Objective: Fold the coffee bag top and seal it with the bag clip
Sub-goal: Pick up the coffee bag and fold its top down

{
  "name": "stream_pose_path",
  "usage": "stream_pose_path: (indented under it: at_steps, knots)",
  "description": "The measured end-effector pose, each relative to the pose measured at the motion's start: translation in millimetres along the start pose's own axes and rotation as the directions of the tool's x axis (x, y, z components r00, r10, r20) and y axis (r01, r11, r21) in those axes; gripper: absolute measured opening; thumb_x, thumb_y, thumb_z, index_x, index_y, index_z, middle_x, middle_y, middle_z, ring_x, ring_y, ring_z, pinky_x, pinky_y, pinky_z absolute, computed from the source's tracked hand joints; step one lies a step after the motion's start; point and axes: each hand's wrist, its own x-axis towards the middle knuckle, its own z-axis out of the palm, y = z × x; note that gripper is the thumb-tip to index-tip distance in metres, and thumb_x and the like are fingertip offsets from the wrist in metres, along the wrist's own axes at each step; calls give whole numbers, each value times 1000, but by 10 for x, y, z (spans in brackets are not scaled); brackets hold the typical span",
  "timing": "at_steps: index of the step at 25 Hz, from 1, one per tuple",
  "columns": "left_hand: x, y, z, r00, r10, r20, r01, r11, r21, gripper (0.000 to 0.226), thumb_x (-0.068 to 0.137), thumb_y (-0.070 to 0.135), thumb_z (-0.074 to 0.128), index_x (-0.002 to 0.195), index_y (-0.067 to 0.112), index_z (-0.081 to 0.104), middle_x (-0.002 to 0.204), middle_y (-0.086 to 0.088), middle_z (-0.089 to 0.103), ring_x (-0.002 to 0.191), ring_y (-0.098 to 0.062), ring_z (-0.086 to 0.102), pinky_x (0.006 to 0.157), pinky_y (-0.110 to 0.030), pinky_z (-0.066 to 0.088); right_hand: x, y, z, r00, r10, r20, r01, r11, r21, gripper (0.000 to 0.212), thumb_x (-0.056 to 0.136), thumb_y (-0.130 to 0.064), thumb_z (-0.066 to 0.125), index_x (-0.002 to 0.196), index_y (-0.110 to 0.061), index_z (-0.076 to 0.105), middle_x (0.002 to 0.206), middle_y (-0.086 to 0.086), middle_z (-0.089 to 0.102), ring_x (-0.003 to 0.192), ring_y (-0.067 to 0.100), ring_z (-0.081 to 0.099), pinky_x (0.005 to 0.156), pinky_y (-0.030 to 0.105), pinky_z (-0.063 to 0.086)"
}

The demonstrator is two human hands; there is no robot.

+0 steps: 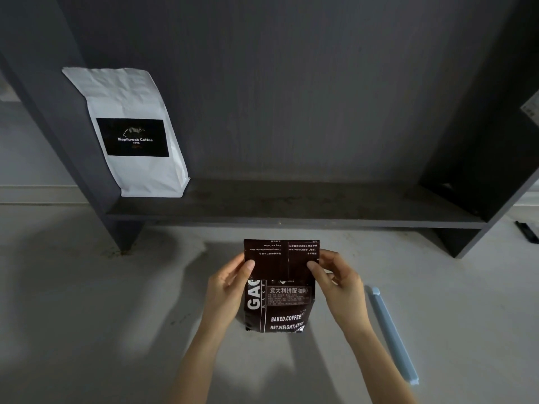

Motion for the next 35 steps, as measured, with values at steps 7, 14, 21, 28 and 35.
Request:
stream_pose_path:
  at_steps: [7,14,21,28,35]
  knots:
    - [-78,-12,3,998,6,62,-3,999,-38,25,84,2,51,102,19,57,93,16,61,79,18,59,69,1,43,-31,17,-99,995,68,67,-70,997,40,25,77,-13,66,85,-37,65,94,-9,73,97,15,65,91,44,50]
    - [-89,-74,23,1000,5,-17,-6,999,-51,22,82,1,55,103,4,60,97,4,62,67,19,59,62,2,43,-57,1,-94,997,75,-14,-75,997,9,21,76,-9,66,72,-30,64,78,-11,70,68,-7,63,64,6,47]
    - [-80,-112,66,994,-31,-102,21,996,-91,32,80,6,59,111,-2,57,104,-5,62,67,14,61,60,0,45,-69,22,-52,995,87,-53,-87,996,1,14,78,-13,65,77,-27,63,80,-6,69,69,-10,61,57,2,44]
    - [-4,-105,37,994,-15,-111,9,998,-56,25,81,7,58,104,11,62,87,13,70,76,9,63,63,0,45,-56,40,31,994,72,-76,-77,995,-67,13,82,-15,61,94,-14,65,86,-2,68,76,0,62,57,2,46]
    - [103,-134,-20,997,-27,-67,26,999,-27,27,80,3,57,100,21,59,86,14,66,71,16,61,61,1,44,103,49,118,986,129,-109,-133,991,-34,8,81,-17,62,81,-25,61,81,-3,67,74,9,64,55,4,46]
